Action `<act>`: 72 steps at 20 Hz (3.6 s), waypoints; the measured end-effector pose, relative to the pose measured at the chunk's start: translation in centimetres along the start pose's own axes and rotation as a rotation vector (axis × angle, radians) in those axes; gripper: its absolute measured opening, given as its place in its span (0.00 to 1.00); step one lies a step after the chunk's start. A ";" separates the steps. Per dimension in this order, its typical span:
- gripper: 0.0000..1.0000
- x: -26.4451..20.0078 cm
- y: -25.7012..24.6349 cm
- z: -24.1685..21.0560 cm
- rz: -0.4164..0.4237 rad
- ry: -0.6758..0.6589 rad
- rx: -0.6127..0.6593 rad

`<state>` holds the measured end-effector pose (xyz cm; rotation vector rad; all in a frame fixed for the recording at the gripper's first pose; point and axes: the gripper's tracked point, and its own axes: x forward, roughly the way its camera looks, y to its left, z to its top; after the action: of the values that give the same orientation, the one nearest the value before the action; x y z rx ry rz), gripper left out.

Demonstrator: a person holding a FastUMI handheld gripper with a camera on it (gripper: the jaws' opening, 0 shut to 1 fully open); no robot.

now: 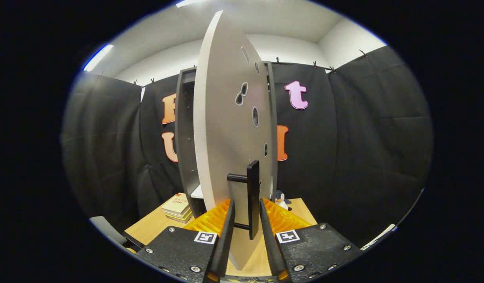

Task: Open the shoe cabinet door, grab the shoes and put them into the shoe cabinet, then close the shoe cabinet door.

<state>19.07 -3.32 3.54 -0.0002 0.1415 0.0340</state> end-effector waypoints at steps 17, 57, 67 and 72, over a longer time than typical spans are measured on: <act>0.47 7.5 10.1 -0.1 0.259 0.003 0.065; 0.74 19.6 18.3 0.8 0.144 -0.066 -0.065; 0.76 15.3 17.2 2.0 0.133 -0.086 -0.019; 0.76 9.8 15.1 2.1 0.072 -0.087 -0.057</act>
<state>28.58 12.09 4.29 -0.0509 0.0531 0.1098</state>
